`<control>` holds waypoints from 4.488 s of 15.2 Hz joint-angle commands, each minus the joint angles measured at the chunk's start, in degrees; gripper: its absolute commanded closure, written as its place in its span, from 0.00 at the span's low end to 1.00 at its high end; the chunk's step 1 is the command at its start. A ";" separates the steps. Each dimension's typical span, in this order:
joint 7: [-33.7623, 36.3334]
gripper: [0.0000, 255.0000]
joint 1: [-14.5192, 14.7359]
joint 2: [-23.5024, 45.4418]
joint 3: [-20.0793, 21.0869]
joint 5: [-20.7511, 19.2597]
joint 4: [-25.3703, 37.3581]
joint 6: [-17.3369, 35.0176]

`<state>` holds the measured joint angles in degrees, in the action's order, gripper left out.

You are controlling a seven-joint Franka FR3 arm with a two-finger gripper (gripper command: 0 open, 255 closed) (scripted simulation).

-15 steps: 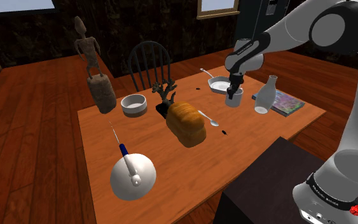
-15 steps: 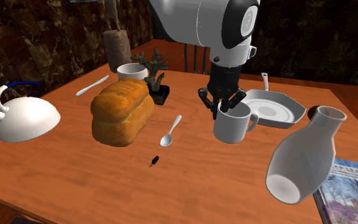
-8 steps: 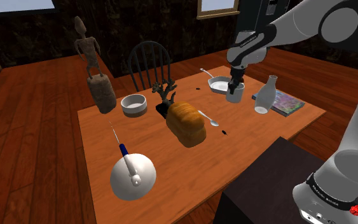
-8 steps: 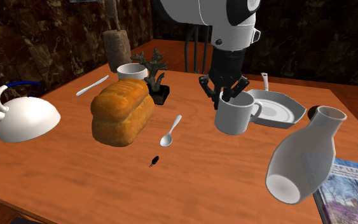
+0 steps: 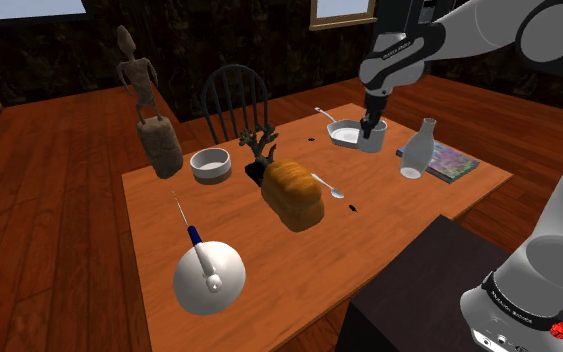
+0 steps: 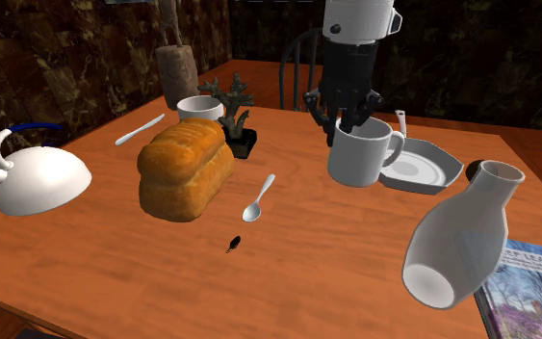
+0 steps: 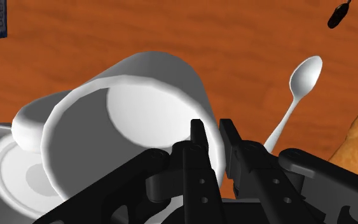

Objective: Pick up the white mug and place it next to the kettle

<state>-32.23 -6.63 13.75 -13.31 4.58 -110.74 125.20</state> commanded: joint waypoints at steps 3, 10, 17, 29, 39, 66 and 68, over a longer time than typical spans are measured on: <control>0.34 1.00 0.10 -1.29 -0.12 -0.45 1.56 -2.80; 0.82 1.00 0.22 -3.23 -0.27 -1.12 4.58 -7.69; 1.17 1.00 0.27 -4.62 -0.37 -1.59 8.25 -12.71; 10.52 1.00 5.13 -14.58 3.31 -4.26 -0.51 -13.54; 24.06 1.00 11.03 -23.69 10.67 -4.91 -10.85 -12.24; 62.61 1.00 26.70 -20.03 34.42 -2.90 -6.26 -12.97; 65.73 1.00 27.85 -17.99 36.07 -3.63 -4.04 -13.28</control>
<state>31.70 20.55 -5.02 21.84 1.20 -115.64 112.03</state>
